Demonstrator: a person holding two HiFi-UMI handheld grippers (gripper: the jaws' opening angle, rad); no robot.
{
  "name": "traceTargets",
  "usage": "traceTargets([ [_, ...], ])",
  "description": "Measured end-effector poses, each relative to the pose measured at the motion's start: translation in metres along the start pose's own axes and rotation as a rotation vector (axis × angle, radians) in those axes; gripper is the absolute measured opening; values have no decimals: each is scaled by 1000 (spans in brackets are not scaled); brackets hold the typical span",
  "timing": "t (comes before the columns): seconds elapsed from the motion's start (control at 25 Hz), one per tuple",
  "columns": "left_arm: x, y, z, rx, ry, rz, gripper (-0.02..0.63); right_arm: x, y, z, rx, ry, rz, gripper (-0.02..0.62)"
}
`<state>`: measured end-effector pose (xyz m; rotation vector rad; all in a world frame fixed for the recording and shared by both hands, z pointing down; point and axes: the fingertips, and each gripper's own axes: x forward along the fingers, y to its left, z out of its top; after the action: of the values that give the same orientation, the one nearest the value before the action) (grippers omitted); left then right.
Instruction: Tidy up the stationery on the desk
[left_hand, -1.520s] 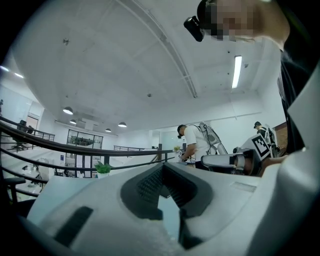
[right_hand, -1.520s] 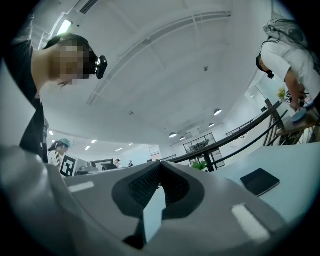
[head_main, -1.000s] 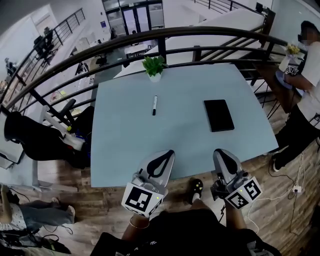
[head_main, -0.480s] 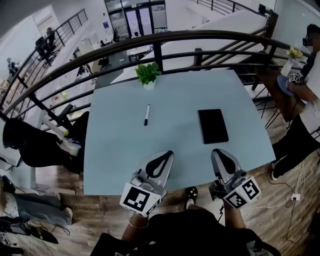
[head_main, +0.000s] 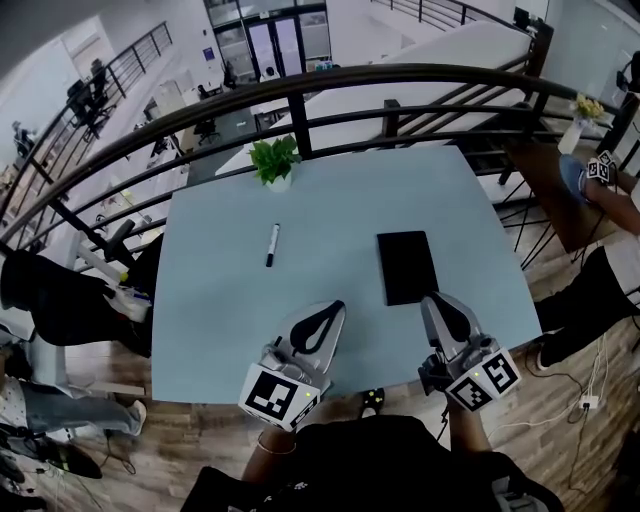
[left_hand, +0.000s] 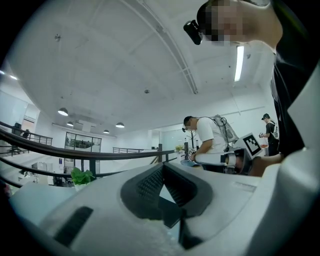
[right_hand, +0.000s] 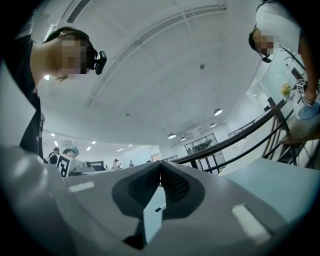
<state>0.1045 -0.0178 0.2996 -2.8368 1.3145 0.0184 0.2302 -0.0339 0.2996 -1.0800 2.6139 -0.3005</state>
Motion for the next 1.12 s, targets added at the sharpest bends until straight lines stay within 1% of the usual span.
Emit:
traceTargets([
  [0.16, 15, 0, -6, -12, 15, 29, -11, 0, -20, 4, -1, -4, 2, -8],
  [0.28, 25, 2, -13, -3, 35, 39, -11, 2, -31, 5, -2, 2, 10, -8],
  [0.56, 50, -1, -23, -6, 55, 62, -11, 1, -60, 4, 0, 27, 18, -8],
  [0.68, 58, 1, -31, -21, 65, 72, -9, 1, -69, 3, -15, 39, 15, -8],
  [0.84, 73, 1, -41, -30, 95, 81, -9, -1, -90, -2, -52, 76, -8, -8],
  [1.0, 83, -3, -56, -45, 136, 73, -6, -8, -113, -12, -57, 114, -40, -5],
  [1.12, 90, -1, -71, -57, 169, 61, 8, -7, -128, -24, -65, 150, -65, 0],
])
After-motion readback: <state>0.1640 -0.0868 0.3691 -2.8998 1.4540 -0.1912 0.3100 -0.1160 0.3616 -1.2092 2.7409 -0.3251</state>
